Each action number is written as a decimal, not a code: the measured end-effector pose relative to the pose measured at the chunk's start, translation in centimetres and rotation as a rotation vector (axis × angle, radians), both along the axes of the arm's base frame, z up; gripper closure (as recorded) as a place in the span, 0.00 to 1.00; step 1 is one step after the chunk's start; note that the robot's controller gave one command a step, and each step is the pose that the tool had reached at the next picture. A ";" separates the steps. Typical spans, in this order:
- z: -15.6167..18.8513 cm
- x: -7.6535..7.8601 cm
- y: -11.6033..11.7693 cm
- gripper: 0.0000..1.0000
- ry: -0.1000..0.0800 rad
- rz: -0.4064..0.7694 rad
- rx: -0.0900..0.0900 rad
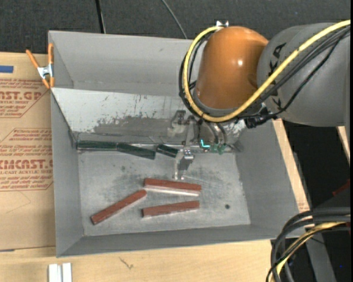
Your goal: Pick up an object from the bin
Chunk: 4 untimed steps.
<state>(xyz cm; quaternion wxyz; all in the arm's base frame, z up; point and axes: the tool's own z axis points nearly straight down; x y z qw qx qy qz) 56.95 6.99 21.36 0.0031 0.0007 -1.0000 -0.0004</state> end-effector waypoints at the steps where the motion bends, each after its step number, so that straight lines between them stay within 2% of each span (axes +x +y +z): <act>1: 0.5 0.2 0.0 0.00 -0.008 -0.001 0.001; 2: -5.0 -3.2 -0.5 0.00 -0.012 0.054 0.000; 3: -13.4 -3.9 -1.0 1.00 0.023 0.102 -0.001; 4: -13.4 -3.9 -0.9 1.00 0.023 0.102 -0.001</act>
Offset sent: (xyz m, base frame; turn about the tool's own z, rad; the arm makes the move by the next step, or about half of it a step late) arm -0.0644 -0.0096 -0.1037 -0.1034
